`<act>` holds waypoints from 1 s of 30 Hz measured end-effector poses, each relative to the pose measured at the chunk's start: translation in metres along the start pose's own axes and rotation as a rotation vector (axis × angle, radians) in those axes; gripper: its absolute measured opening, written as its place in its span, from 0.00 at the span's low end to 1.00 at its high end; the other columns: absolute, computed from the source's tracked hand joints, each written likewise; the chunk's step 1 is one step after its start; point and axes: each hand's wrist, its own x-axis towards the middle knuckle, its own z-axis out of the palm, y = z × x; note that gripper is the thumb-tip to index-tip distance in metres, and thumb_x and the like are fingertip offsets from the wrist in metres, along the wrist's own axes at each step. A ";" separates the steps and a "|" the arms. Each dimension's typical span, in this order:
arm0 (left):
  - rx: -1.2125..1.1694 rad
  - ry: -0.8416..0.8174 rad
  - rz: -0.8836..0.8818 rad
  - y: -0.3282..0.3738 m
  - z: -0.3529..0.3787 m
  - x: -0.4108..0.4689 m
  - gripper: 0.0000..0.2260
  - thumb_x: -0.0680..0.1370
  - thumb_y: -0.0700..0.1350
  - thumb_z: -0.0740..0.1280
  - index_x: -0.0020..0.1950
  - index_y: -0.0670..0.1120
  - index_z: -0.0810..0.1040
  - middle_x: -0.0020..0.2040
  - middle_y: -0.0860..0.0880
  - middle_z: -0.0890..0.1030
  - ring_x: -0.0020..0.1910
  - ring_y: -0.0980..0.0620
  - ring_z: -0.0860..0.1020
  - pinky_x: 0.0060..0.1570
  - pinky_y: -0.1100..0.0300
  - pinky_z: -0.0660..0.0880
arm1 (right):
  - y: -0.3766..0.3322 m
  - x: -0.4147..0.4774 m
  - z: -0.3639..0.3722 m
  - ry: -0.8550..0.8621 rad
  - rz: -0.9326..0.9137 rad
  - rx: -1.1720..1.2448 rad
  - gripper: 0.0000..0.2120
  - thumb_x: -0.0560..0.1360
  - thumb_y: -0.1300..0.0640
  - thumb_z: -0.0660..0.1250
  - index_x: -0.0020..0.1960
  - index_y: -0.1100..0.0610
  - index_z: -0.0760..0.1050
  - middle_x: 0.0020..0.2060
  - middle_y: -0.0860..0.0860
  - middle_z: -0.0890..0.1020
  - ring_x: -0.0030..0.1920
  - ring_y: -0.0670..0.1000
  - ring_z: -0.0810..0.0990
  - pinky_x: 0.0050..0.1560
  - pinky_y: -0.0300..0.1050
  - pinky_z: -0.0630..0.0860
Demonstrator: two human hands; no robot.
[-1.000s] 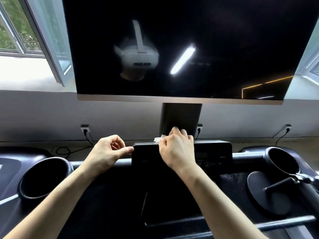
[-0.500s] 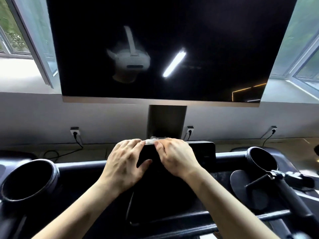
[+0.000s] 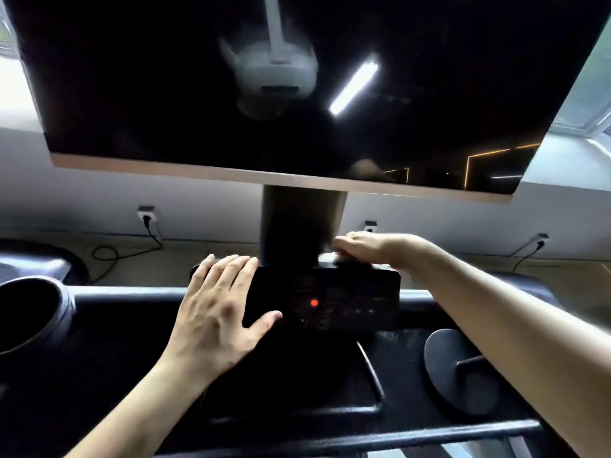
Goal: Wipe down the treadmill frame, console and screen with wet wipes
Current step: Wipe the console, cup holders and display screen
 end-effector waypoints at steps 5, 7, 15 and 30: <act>0.014 0.013 -0.071 0.011 0.002 0.001 0.40 0.72 0.69 0.65 0.70 0.39 0.76 0.67 0.44 0.79 0.70 0.45 0.74 0.77 0.44 0.61 | 0.032 0.026 -0.006 -0.197 0.080 0.248 0.23 0.83 0.45 0.56 0.32 0.53 0.70 0.30 0.52 0.71 0.30 0.50 0.67 0.38 0.48 0.66; 0.029 -0.007 -0.077 0.018 0.001 0.004 0.41 0.72 0.71 0.65 0.71 0.39 0.75 0.68 0.44 0.78 0.72 0.45 0.73 0.77 0.43 0.60 | 0.019 0.039 -0.001 -0.304 0.042 0.336 0.21 0.82 0.47 0.56 0.32 0.52 0.70 0.29 0.51 0.71 0.27 0.49 0.68 0.33 0.44 0.66; 0.067 -0.097 -0.077 0.047 0.011 0.004 0.49 0.69 0.75 0.64 0.79 0.43 0.65 0.76 0.47 0.70 0.78 0.47 0.64 0.79 0.44 0.54 | 0.044 0.055 -0.021 -0.549 0.116 0.305 0.23 0.74 0.42 0.57 0.39 0.61 0.77 0.32 0.57 0.76 0.29 0.53 0.73 0.33 0.44 0.71; 0.089 -0.157 -0.184 0.060 0.010 0.006 0.55 0.64 0.79 0.64 0.80 0.46 0.62 0.77 0.49 0.66 0.81 0.49 0.58 0.81 0.46 0.50 | 0.025 0.050 -0.003 -0.369 -0.084 0.472 0.16 0.78 0.55 0.60 0.31 0.53 0.70 0.28 0.50 0.71 0.29 0.49 0.68 0.32 0.41 0.65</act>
